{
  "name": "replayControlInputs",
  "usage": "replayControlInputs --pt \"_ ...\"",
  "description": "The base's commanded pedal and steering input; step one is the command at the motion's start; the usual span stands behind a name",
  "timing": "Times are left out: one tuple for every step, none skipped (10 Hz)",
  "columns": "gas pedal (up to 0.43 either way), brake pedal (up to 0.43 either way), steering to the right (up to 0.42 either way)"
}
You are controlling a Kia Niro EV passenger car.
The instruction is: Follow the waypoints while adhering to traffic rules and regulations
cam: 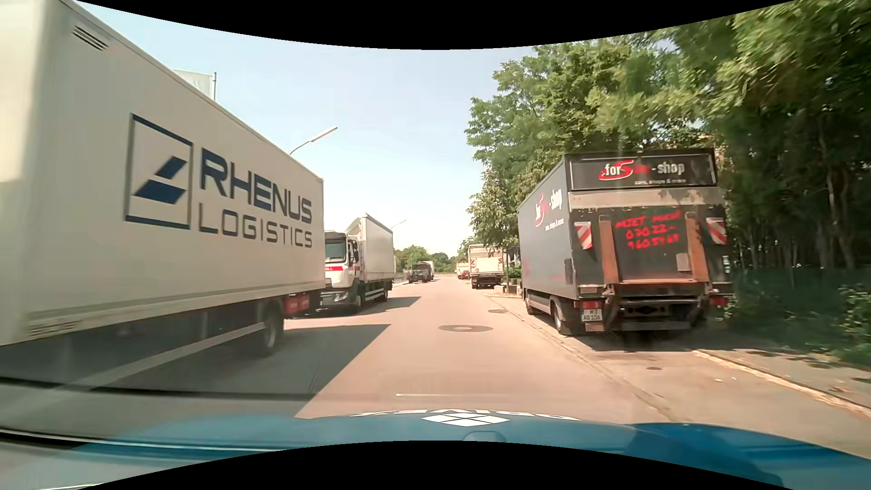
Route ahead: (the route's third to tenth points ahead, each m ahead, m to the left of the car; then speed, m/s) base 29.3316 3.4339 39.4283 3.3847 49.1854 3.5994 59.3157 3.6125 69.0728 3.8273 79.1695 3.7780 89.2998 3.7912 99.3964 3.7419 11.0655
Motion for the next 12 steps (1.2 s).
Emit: replayControlInputs --pt "0.020 0.000 -0.003" --pt "0.020 0.000 -0.003" --pt "0.020 0.000 -0.003" --pt "0.020 0.000 -0.003" --pt "0.020 0.000 -0.003" --pt "0.020 0.000 -0.003" --pt "0.020 0.000 -0.002" --pt "0.047 0.000 -0.003" --pt "0.067 0.000 -0.002" --pt "0.067 0.000 -0.002" --pt "0.067 0.000 -0.002" --pt "0.059 0.000 -0.002"
